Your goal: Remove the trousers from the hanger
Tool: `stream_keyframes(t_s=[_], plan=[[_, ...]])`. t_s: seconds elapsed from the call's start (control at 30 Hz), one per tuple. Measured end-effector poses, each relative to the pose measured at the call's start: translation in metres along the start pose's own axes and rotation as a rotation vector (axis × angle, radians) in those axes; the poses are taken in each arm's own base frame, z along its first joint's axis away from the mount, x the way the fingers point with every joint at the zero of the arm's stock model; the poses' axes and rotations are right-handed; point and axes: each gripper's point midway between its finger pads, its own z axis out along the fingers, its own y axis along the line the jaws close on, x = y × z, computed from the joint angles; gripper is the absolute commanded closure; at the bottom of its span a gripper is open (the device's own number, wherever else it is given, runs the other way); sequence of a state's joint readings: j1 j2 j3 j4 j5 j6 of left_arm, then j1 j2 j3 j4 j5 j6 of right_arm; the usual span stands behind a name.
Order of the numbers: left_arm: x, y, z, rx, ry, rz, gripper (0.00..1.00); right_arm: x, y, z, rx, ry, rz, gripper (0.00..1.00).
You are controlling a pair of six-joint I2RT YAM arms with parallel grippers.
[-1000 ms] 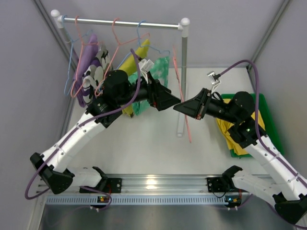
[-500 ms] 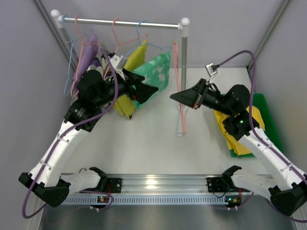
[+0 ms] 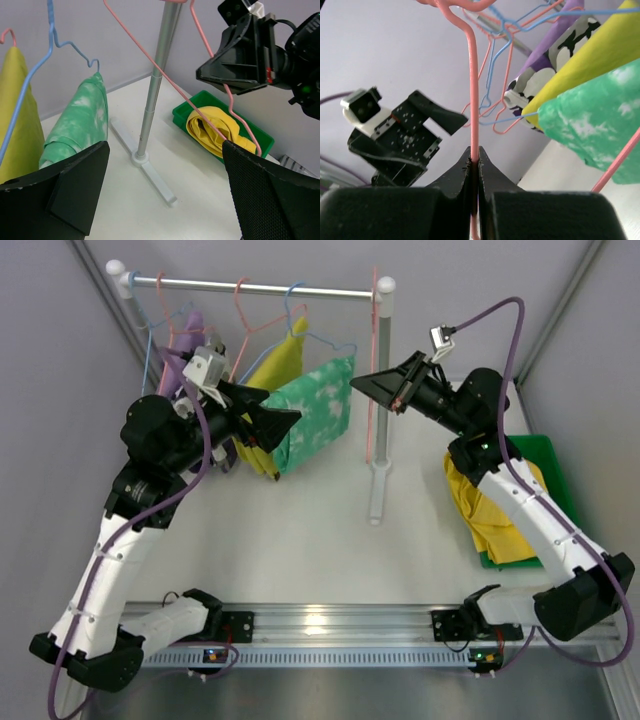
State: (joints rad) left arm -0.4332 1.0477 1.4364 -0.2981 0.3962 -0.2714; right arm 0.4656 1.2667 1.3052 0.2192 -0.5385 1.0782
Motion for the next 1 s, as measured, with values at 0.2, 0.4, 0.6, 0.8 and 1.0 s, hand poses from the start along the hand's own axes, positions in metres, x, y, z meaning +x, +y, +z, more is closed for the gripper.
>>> stream_keyframes(t_s=[0.2, 0.4, 0.6, 0.8, 1.0], plan=[[-0.006, -0.002, -0.007, -0.003, -0.018, -0.010, 0.01, -0.024, -0.031, 0.019, 0.050, -0.040, 0.052, 1.00], [-0.007, 0.000, -0.007, -0.009, -0.020, -0.018, 0.01, -0.043, -0.061, 0.040, 0.069, -0.037, 0.071, 1.00], [-0.007, 0.001, -0.008, -0.014, -0.021, -0.027, 0.01, -0.055, -0.067, 0.056, 0.037, -0.005, 0.059, 1.00], [-0.006, 0.003, -0.006, -0.017, -0.017, -0.033, 0.01, -0.073, -0.081, 0.063, 0.027, 0.008, 0.029, 1.00], [-0.002, 0.008, -0.001, -0.025, -0.007, -0.037, 0.01, -0.085, -0.085, 0.066, 0.011, 0.023, -0.043, 1.00]])
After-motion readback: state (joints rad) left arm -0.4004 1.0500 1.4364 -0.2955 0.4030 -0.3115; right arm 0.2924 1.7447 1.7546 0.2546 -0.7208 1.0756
